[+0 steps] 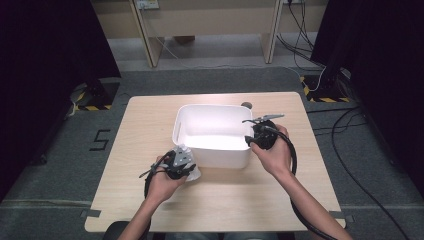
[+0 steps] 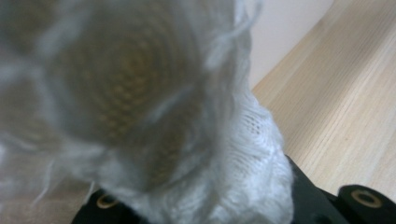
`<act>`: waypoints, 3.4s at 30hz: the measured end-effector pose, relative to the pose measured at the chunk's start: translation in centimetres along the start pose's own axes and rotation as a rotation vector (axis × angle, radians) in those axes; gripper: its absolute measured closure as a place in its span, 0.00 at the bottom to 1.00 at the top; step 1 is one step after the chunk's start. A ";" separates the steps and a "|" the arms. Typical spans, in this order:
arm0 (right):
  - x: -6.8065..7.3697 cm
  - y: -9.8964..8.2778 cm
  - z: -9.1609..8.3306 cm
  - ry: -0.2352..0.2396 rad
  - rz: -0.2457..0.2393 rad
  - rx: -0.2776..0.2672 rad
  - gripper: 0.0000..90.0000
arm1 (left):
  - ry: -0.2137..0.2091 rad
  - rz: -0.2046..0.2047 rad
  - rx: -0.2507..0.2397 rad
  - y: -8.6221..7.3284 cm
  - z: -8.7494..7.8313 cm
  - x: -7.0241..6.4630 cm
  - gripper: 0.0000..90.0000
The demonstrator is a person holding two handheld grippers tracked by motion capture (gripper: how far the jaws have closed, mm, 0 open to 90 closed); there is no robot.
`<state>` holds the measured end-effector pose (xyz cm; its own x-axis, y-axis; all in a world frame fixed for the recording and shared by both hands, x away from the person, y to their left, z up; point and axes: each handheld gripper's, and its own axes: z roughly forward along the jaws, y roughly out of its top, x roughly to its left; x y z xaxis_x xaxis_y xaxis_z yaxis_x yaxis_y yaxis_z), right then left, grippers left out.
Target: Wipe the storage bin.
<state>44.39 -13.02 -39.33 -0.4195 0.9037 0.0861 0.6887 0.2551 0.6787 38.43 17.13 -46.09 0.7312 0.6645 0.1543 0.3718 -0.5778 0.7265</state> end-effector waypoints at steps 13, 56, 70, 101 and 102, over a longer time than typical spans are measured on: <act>0.0 0.0 0.0 0.000 0.001 -0.002 0.74 | 0.011 0.020 -0.058 2.1 -1.8 -0.2 0.90; 0.1 -0.1 0.0 -0.002 -0.003 -0.008 0.73 | 0.010 0.010 -0.010 0.0 1.2 -0.8 0.90; 0.1 0.0 0.0 -0.008 -0.003 -0.006 0.73 | 0.029 0.019 -0.086 2.1 -1.0 -0.5 0.90; 0.2 0.0 0.0 -0.010 -0.005 -0.012 0.72 | 0.027 0.038 -0.015 0.8 1.8 -1.0 0.90; 0.2 0.0 0.0 -0.011 -0.006 -0.011 0.72 | 0.026 0.037 -0.011 0.7 1.9 -1.0 0.90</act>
<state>44.33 -12.83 -39.34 -0.4167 0.9060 0.0744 0.6796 0.2562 0.6874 39.06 15.18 -47.04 0.7290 0.6552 0.1983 0.3387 -0.5970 0.7272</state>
